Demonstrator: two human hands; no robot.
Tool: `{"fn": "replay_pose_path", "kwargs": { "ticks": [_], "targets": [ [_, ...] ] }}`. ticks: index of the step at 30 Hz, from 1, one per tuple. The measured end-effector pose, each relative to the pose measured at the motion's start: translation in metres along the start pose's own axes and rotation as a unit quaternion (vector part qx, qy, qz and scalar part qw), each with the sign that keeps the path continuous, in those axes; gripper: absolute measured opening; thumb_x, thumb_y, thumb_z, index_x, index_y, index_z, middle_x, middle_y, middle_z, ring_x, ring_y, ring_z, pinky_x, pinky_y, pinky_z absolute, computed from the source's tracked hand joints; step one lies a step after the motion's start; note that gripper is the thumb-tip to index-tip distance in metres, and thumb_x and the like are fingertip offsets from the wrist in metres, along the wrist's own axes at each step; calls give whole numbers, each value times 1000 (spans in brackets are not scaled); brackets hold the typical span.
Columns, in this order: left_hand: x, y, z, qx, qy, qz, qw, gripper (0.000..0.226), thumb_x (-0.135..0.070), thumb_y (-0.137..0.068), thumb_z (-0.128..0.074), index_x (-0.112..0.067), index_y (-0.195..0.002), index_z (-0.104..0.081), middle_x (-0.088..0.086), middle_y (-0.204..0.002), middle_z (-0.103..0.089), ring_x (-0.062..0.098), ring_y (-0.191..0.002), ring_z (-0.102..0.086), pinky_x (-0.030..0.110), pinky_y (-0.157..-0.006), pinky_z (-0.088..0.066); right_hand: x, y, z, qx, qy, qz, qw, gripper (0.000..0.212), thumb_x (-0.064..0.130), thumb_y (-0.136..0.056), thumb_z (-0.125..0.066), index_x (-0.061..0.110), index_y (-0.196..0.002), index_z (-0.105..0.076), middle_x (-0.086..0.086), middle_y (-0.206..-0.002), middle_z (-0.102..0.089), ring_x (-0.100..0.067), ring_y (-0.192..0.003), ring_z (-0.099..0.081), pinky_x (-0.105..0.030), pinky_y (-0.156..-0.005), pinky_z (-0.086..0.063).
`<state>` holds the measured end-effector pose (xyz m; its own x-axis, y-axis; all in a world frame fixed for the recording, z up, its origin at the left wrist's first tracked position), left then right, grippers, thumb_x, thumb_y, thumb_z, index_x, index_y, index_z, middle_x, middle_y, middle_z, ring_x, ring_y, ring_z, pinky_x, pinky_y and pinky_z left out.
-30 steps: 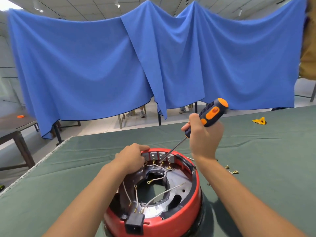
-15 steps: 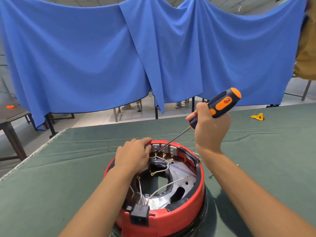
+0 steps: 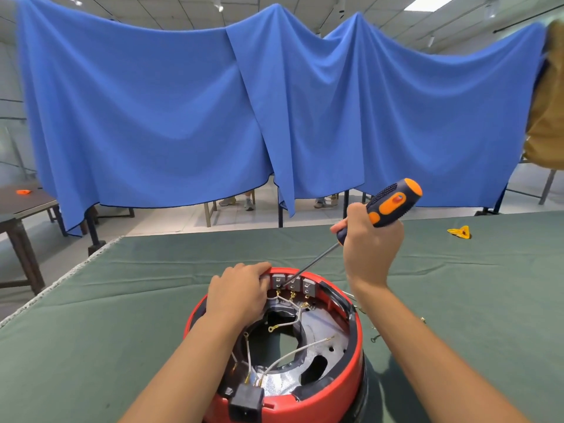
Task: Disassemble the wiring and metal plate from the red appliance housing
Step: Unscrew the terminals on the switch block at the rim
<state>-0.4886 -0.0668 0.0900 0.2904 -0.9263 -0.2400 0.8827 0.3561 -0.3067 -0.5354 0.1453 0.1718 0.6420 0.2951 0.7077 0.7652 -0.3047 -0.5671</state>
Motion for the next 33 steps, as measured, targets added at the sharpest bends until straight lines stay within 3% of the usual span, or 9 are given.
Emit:
{"fn": "replay_pose_path", "kwargs": {
  "ticks": [3, 6, 13, 19, 24, 29, 33],
  "targets": [
    [0, 0, 0, 3, -5, 5, 1000, 34, -36, -98, -33, -40, -129, -48, 3, -123, -59, 27, -113, -52, 40, -91, -39, -6, -13, -9, 3, 33, -17, 999, 20, 21, -67, -53, 8, -54, -45, 3, -37, -45, -15, -37, -55, -23, -44, -40],
    [1, 1, -1, 5, -9, 7, 1000, 34, -36, -98, -32, -41, -129, -47, 3, -123, -59, 27, -113, -52, 40, -91, -38, -10, -23, -19, -1, 62, -21, 998, 21, 22, -66, -52, 16, -51, -40, 8, -34, -42, -14, -37, -55, -22, -44, -40],
    [1, 1, 0, 4, -4, 8, 1000, 34, -36, -98, -32, -38, -127, -50, 4, -120, -59, 28, -112, -52, 40, -89, -37, -29, -42, -28, -30, 130, -54, 990, 21, 30, -65, -48, 18, -50, -41, 3, -33, -50, -3, -29, -44, -13, -32, -32],
    [3, 1, -2, 6, 1, 5, 1000, 34, -36, -98, -33, -40, -128, -49, 4, -121, -59, 28, -112, -52, 41, -89, -37, -54, -54, -26, -58, 193, -107, 974, 23, 29, -73, -53, 17, -55, -47, 9, -32, -52, -1, -30, -44, -21, -44, -28],
    [2, 1, -1, 3, 9, 1, 1000, 33, -36, -98, -34, -40, -127, -50, 3, -119, -60, 28, -111, -53, 41, -88, -38, -44, -49, -20, -63, 135, -92, 985, 22, 26, -68, -52, 16, -51, -44, 6, -32, -51, -5, -31, -44, -22, -47, -36],
    [2, -1, 0, -3, 20, 1, 1000, 32, -36, -97, -36, -40, -124, -52, 1, -121, -61, 27, -111, -53, 40, -88, -39, -11, -21, -9, -38, 5, -4, 999, 30, 20, -74, -57, 17, -50, -40, 6, -32, -44, -19, -36, -48, -24, -47, -41],
    [3, 0, 0, -6, 21, 3, 1000, 31, -36, -97, -36, -40, -123, -52, 1, -120, -61, 27, -111, -53, 40, -88, -39, 4, 1, -6, 8, -25, 35, 999, 30, 19, -79, -58, 7, -54, -47, 3, -36, -49, -14, -35, -50, -19, -43, -40]
  ]
}}
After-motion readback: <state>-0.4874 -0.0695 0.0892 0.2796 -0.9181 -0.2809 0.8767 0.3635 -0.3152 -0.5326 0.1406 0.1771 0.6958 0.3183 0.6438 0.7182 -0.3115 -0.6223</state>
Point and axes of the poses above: each hand's wrist, its own y-axis away from the middle knuckle, its own z-axis out of the back of the hand, x = y × z, the point moved 9 cm from there along -y, towards the middle knuckle
